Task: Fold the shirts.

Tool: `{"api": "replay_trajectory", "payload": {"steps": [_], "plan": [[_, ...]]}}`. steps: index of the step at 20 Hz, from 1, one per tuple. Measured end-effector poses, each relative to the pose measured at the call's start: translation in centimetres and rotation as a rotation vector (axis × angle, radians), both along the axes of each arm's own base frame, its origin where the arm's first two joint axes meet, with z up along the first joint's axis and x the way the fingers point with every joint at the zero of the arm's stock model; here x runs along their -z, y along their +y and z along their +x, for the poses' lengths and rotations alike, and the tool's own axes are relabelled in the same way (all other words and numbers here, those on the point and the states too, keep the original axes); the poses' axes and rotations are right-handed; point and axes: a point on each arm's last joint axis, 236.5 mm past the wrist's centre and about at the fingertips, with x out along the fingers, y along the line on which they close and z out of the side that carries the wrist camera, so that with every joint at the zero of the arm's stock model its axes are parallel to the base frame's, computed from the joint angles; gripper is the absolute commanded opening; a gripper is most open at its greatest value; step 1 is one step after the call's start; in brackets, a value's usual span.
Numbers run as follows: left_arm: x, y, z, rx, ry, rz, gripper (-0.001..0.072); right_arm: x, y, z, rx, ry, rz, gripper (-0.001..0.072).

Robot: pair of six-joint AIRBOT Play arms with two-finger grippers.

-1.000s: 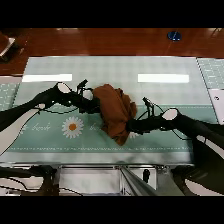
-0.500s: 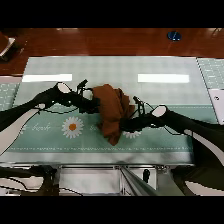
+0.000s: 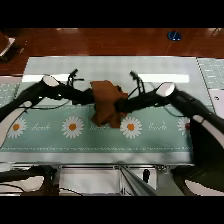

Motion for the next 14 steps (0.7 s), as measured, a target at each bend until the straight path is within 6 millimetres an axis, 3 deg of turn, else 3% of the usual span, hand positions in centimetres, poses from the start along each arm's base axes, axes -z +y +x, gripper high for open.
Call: {"api": "replay_trajectory", "payload": {"steps": [2, 3, 5, 7, 10, 12, 14], "plan": [[-5.2, 2.2, 2.6, -0.067, -0.127, -0.027, 0.0023, -6.0, -2.6, 3.1, 0.035, -0.155, -0.027, 0.002], [-8.8, 3.4, 4.0, -0.103, -0.215, -0.045, 0.0023, -9.5, -4.3, 4.6, 0.063, -0.248, -0.056, 0.0019], [-16.7, 6.0, 5.6, -0.169, -0.406, -0.064, 0.0023, -17.2, -7.9, 6.3, 0.137, -0.441, -0.105, 0.002], [-25.7, 8.4, 5.5, -0.222, -0.618, -0.074, 0.0023, -25.2, -11.4, 6.0, 0.209, -0.634, -0.153, 0.0019], [-38.5, 11.0, 1.5, -0.27, -0.94, -0.057, 0.0023, -35.4, -15.5, 2.1, 0.304, -0.875, -0.198, 0.002], [-44.7, 11.9, -2.6, -0.282, -1.119, -0.016, 0.0023, -39.7, -17.7, -1.4, 0.354, -0.982, -0.217, 0.002], [-49.0, 12.5, -7.3, -0.292, -1.269, 0.054, 0.0023, -42.8, -20.1, -5.3, 0.417, -1.067, -0.237, 0.002]]}}
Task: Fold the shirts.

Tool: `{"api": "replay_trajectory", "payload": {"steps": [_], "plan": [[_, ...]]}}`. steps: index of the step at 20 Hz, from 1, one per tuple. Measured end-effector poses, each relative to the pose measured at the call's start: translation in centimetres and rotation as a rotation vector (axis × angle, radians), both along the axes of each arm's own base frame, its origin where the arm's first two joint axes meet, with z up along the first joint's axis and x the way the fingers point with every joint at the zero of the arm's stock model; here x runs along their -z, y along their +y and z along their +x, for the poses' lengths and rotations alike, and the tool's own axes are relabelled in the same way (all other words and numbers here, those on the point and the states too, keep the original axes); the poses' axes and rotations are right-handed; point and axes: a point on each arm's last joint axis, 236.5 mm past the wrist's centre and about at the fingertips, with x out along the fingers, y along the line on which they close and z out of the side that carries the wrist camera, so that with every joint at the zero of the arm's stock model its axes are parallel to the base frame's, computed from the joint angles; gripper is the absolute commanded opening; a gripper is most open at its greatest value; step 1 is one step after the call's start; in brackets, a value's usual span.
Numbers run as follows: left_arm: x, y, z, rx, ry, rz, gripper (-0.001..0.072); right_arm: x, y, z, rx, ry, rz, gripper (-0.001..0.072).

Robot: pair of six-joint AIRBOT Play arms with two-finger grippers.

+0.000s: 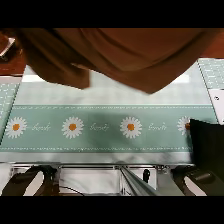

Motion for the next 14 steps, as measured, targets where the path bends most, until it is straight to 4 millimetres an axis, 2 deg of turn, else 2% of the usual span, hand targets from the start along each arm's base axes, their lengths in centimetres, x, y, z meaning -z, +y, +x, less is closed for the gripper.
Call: {"api": "replay_trajectory", "payload": {"steps": [2, 4, 5, 7, 10, 12, 14], "plan": [[-2.9, 0.7, -4.6, -0.067, -0.121, 0.072, 0.0023, -1.7, -2.1, -3.4, 0.057, -0.057, -0.001, 0.002], [-4.0, 1.2, -8.3, -0.122, -0.185, 0.143, 0.0023, -2.3, -4.2, -6.3, 0.119, -0.08, 0.004, 0.002], [-4.2, 1.3, -9.8, -0.139, -0.202, 0.171, 0.0023, -2.2, -5.1, -7.3, 0.148, -0.073, 0.008, 0.002], [-3.0, 1.2, -11.7, -0.147, -0.177, 0.23, 0.0023, -1.5, -6.6, -8.9, 0.2, -0.045, 0.011, 0.002], [0.1, 1.3, -11.9, -0.141, -0.089, 0.279, 0.0023, 0.3, -8.3, -9.2, 0.27, 0.014, -0.001, 0.002], [3.3, 1.5, -10.4, -0.126, 0.012, 0.277, 0.0023, 2.8, -9.3, -8.1, 0.325, 0.086, -0.016, 0.002], [7.3, 1.5, -8.0, -0.095, 0.132, 0.254, 0.0023, 6.2, -9.9, -6.2, 0.374, 0.178, -0.038, 0.002]]}}
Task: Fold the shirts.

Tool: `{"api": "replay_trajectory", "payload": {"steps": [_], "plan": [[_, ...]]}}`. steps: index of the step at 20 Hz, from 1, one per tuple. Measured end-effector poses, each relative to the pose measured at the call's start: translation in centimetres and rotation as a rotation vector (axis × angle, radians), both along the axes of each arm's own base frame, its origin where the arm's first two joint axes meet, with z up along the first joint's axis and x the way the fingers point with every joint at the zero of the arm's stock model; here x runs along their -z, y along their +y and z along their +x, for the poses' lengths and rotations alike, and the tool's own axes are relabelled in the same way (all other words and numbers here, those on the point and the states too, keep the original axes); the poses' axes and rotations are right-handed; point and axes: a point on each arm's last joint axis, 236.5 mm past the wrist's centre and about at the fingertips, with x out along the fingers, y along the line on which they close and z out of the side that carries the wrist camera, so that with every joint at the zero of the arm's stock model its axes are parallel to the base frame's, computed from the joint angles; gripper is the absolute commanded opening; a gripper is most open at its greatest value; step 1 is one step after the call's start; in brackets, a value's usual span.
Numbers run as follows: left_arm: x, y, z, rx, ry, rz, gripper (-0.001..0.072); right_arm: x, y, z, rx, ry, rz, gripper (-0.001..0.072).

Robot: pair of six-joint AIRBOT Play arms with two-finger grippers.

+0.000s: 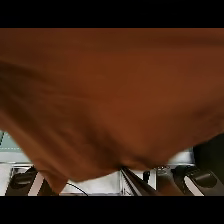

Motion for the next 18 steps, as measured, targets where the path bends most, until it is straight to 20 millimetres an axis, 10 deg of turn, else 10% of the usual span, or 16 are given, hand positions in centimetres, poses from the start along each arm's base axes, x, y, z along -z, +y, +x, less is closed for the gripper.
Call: {"api": "replay_trajectory", "payload": {"steps": [14, 17, 18], "plan": [[26.2, -3.2, 23.1, -0.011, 0.514, -0.249, 0.0026, 25.2, 1.8, 25.1, -0.015, 0.54, 0.073, 0.0021], [31.2, -3.4, 26.1, -0.04, 0.597, -0.253, 0.0351, 29.6, 3.1, 29.4, -0.052, 0.587, 0.201, 0.006], [32.5, -3.5, 26.6, -0.048, 0.627, -0.261, 0.0506, 30.9, 3.5, 30.4, -0.054, 0.602, 0.246, 0.0267]]}}
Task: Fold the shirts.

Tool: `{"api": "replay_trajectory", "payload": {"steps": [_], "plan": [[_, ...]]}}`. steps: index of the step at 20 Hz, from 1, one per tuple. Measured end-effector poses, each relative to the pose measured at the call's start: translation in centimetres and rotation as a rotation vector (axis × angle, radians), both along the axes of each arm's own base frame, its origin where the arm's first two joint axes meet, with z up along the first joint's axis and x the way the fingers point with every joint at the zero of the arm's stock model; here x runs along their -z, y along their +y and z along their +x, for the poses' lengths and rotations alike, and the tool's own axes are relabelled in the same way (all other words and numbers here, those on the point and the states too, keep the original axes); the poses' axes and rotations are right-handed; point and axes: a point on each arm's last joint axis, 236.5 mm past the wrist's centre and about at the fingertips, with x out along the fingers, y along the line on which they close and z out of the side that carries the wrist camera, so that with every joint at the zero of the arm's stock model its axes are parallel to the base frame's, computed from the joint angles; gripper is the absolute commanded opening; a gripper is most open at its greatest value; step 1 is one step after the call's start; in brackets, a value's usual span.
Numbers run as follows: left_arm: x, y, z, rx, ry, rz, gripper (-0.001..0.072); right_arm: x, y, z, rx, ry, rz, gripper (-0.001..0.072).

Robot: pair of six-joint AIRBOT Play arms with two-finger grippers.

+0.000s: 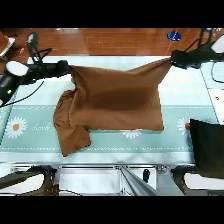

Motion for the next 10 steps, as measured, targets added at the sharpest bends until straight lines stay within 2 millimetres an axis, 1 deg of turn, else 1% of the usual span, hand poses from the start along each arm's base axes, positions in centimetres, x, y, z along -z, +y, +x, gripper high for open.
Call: {"api": "replay_trajectory", "payload": {"steps": [1, 3, 4, 5, 6, 8, 9, 10], "plan": [[1.4, 0.0, 0.4, -0.006, 0.033, -0.007, 0.0506, 1.4, 0.3, 0.8, 0.012, 0.021, 0.046, 0.0418], [3.0, 0.2, 0.5, -0.004, 0.094, -0.022, 0.0506, 3.2, 0.6, 1.6, 0.028, 0.06, 0.129, 0.042], [3.5, 0.8, 0.3, 0.0, 0.128, -0.025, 0.0506, 3.7, 0.3, 1.5, 0.031, 0.084, 0.152, 0.042], [3.9, 2.0, 0.0, 0.003, 0.162, -0.015, 0.0506, 4.1, -0.5, 0.9, 0.033, 0.113, 0.16, 0.042], [4.3, 3.4, -0.8, 0.01, 0.207, -0.008, 0.0506, 4.2, -1.6, 0.2, 0.032, 0.14, 0.152, 0.0419], [5.5, 7.2, -3.4, 0.016, 0.325, 0.009, 0.0506, 4.1, -5.0, -2.7, 0.036, 0.21, 0.079, 0.0419], [5.9, 9.6, -4.9, 0.001, 0.372, 0.011, 0.0506, 4.2, -7.2, -4.7, 0.054, 0.247, 0.03, 0.0419], [6.5, 11.6, -6.6, -0.014, 0.422, 0.006, 0.0506, 4.3, -9.0, -6.9, 0.078, 0.284, -0.001, 0.0419]]}}
